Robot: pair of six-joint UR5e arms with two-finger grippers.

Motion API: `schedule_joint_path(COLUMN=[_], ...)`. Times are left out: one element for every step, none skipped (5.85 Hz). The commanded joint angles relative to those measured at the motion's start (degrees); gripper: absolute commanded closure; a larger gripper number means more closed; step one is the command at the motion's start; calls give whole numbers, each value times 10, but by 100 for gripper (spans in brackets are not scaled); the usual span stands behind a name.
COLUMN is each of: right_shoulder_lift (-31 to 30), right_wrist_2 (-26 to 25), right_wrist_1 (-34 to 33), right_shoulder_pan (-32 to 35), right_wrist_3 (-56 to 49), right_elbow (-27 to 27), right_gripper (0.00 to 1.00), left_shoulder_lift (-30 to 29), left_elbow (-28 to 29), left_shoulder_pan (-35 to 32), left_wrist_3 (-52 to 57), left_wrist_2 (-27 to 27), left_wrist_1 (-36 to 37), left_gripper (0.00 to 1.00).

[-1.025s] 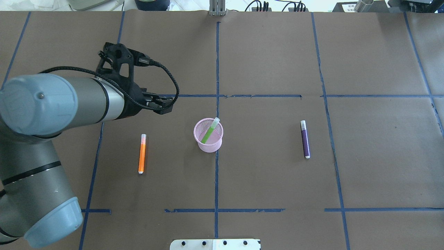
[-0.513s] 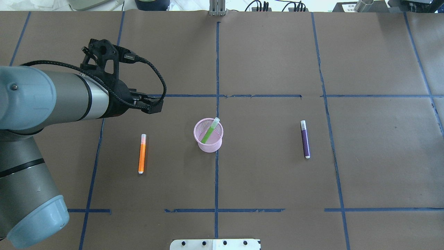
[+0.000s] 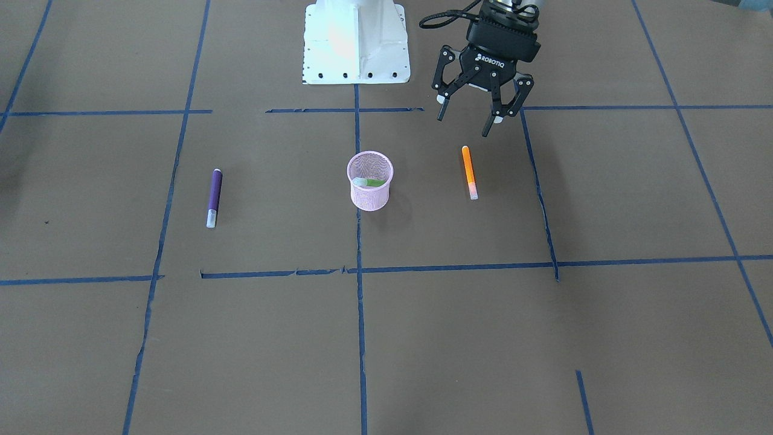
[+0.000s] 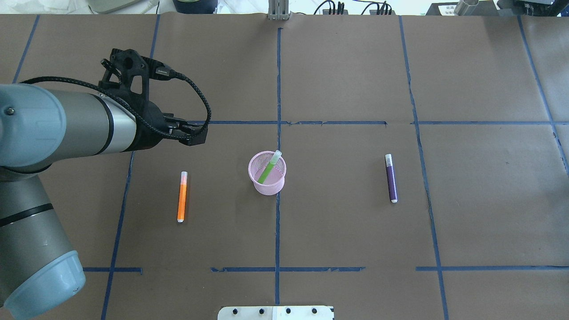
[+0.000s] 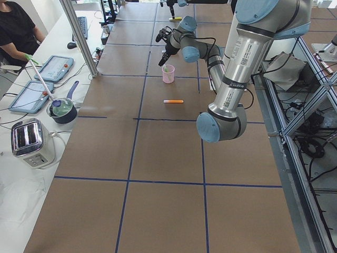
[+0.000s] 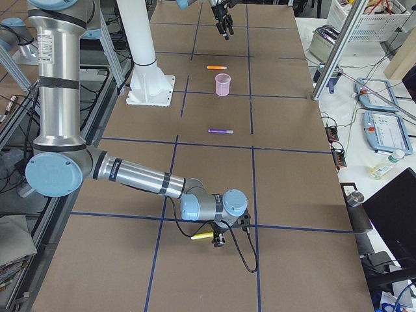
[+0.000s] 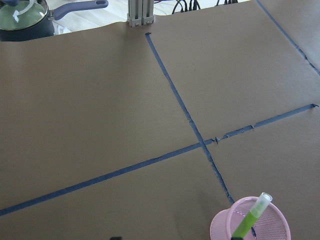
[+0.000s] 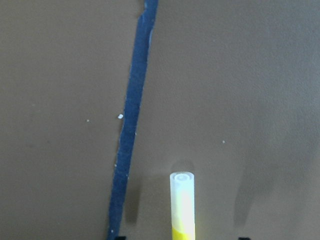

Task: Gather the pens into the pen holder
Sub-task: 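Raise the left gripper away while the right arm brings the yellow marker in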

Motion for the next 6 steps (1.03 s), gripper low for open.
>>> schedule_joint_path(right_shoulder_lift=[2,2,2,2,2,2], right_wrist_2=[-1,-1,0,0,1,6], right_wrist_1=[0,0,0,0,0,1], right_shoulder_pan=[-7,-7,-7,-7,-7,-8], right_wrist_3=[0,1,1,0,1,3], right_elbow=[-5,-8,-8,-14,-15,-9], right_gripper=[30,56,72,83,96,100], left_shoulder_lift=[1,1,1,1,1,2], left_elbow=[-1,-1,-1,-1,-4,-9], left_shoulder_pan=[0,0,0,-1,-1,-1], left_wrist_3=[0,0,0,0,0,0], left_wrist_2=[0,0,0,0,0,0], left_wrist_1=[0,0,0,0,0,0], left_gripper=[22,22,22,22,22,22])
